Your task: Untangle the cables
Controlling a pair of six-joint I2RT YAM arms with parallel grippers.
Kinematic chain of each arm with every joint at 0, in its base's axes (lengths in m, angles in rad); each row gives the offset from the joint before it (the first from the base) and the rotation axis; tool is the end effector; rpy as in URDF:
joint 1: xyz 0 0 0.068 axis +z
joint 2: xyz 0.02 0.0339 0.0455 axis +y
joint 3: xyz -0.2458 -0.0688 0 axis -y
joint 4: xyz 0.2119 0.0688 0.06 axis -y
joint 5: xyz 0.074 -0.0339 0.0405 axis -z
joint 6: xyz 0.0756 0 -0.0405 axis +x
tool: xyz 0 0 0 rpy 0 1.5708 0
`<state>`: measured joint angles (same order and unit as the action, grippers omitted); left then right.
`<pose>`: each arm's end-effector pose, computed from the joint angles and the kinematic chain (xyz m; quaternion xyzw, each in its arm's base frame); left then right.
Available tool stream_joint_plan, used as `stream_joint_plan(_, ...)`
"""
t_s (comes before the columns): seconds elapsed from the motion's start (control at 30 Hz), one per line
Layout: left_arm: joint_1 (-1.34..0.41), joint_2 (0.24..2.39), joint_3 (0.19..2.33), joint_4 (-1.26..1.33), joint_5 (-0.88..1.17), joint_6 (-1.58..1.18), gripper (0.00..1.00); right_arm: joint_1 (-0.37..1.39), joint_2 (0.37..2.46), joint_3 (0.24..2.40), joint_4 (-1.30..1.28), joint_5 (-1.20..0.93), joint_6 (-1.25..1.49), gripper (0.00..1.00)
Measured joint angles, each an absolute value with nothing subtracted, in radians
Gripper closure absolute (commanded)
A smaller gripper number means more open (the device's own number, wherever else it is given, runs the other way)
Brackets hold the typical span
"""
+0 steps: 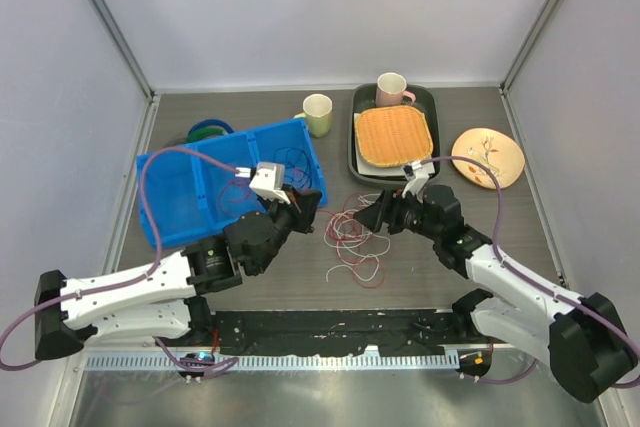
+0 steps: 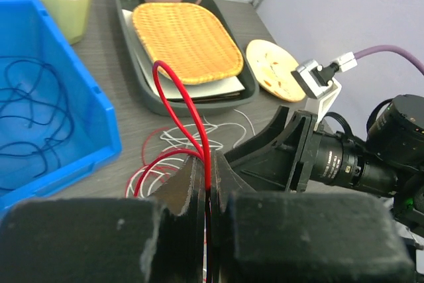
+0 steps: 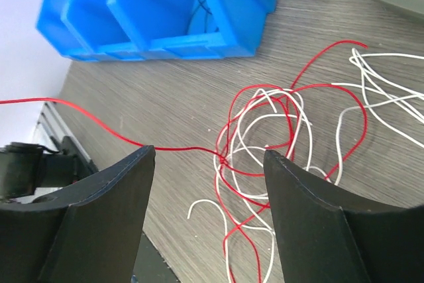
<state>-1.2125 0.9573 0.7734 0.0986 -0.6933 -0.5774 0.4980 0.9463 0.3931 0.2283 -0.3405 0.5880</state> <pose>0.1257 -0.1979 0.3235 -0.0020 0.7299 -0.3397 0.5932 0.1863 0.1300 0.2063 -0.0627 0.8041 0.4149 0.4212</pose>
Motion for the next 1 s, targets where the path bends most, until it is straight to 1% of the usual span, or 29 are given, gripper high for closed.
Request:
stream_joint_plan(0.1,-1.213,0.923,0.764,0.058,-0.744,-0.589,1.0,0.503,1.007,0.421,0.193,-0.314,0.553,0.29)
stream_joint_plan(0.23,-1.213,0.886,0.754,-0.016,-0.814,-0.626,1.0,0.509,1.135,0.463,0.155,-0.279,0.53,0.3)
stream_joint_plan(0.27,-1.213,0.877,0.746,-0.028,-0.823,-0.632,1.0,0.514,1.164,0.47,0.147,-0.271,0.528,0.33)
stream_joint_plan(0.33,-1.213,0.863,0.728,-0.052,-0.836,-0.648,1.0,0.529,1.212,0.481,0.131,-0.249,0.524,0.35)
stream_joint_plan(0.43,-1.213,0.849,0.713,-0.086,-0.846,-0.657,1.0,0.555,1.298,0.509,0.112,-0.197,0.514,0.49)
stream_joint_plan(0.47,-1.213,0.843,0.71,-0.093,-0.849,-0.659,1.0,0.56,1.317,0.515,0.108,-0.185,0.511,0.66)
stream_joint_plan(0.53,-1.213,0.83,0.706,-0.106,-0.855,-0.669,1.0,0.575,1.353,0.525,0.102,-0.16,0.503,0.83)
stream_joint_plan(0.57,-1.213,0.823,0.704,-0.111,-0.861,-0.671,1.0,0.58,1.36,0.53,0.097,-0.148,0.499,0.94)
stream_joint_plan(0.6,-1.213,0.815,0.704,-0.119,-0.869,-0.674,1.0,0.587,1.364,0.533,0.095,-0.129,0.505,0.99)
stream_joint_plan(0.7,-1.213,0.794,0.704,-0.152,-0.909,-0.682,1.0,0.595,1.34,0.533,0.088,-0.064,0.511,0.99)
stream_joint_plan(0.77,-1.213,0.781,0.704,-0.183,-0.949,-0.696,1.0,0.599,1.288,0.53,0.068,0.009,0.526,0.99)
stream_joint_plan(0.87,-1.213,0.763,0.705,-0.264,-1.034,-0.737,1.0,0.6,1.167,0.528,0.006,0.159,0.554,0.99)
stream_joint_plan(1.0,-1.195,0.759,0.746,-0.46,-1.134,-0.858,1.0,0.591,1.01,0.531,-0.139,0.424,0.627,0.99)
